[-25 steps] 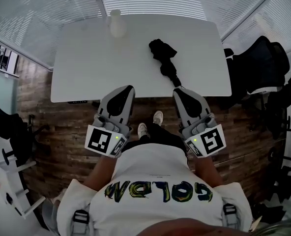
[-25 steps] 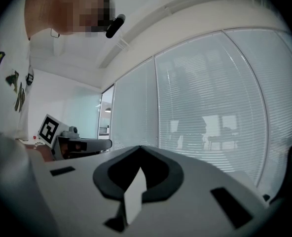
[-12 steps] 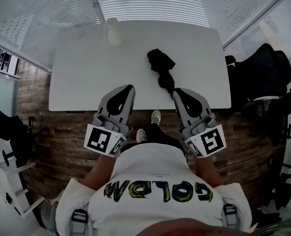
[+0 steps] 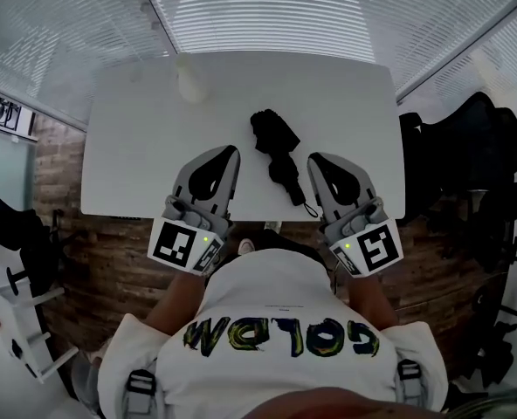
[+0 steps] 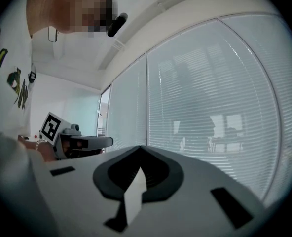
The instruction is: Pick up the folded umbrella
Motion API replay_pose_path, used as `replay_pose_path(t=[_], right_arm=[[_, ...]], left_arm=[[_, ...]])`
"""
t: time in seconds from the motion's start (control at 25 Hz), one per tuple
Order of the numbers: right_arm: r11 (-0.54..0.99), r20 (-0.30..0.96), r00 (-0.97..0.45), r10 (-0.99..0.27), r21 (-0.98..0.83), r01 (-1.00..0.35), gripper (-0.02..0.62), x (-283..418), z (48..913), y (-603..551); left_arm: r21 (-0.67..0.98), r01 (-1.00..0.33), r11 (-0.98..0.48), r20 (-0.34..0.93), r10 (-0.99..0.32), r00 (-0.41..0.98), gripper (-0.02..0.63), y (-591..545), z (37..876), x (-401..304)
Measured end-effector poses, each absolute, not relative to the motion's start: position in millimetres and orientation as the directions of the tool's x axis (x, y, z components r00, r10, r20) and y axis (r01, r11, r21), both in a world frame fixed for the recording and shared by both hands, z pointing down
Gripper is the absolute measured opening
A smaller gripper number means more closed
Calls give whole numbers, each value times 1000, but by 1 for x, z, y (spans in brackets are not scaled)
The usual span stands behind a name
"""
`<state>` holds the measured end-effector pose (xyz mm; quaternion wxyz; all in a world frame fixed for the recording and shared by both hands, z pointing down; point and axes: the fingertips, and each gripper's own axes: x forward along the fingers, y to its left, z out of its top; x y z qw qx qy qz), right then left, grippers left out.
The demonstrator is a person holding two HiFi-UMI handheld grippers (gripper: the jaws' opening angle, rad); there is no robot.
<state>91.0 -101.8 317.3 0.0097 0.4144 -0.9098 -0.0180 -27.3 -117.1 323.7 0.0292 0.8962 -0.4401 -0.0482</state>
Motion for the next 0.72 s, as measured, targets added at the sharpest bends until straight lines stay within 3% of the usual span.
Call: replay_pose_path(t=[0.72], right_arm=[[671, 15, -671, -741, 33, -741, 11, 126, 319, -165]], left_arm=[[97, -792, -602, -40, -798, 602, 11, -175, 327, 8]])
